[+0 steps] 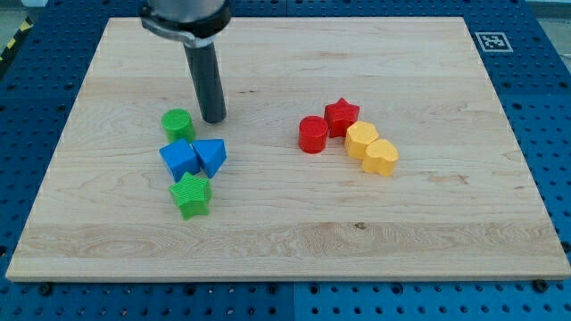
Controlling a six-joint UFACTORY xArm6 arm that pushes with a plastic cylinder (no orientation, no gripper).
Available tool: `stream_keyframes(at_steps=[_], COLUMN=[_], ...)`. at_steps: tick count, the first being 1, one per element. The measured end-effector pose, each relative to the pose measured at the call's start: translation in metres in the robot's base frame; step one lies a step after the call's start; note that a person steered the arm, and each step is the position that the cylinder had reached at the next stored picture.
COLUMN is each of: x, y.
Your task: Move the green circle to the blue cube
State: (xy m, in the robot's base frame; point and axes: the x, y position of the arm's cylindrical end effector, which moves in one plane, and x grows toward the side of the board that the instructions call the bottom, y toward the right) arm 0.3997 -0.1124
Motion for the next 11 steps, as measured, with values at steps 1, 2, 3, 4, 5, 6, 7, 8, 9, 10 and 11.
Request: stream_keyframes(at_steps=[1,2,3,4,5,6,7,8,9,10,11], x=[-0.001,-0.004,-0.013,-0.009,-0.008,-0.004,0.0,0.001,0.027,0.048,0.03], y=[-0.065,-0.083,-0.069,-0.064,-0.041,-0.026,-0.027,-0.028,-0.028,-0.028,-0.027])
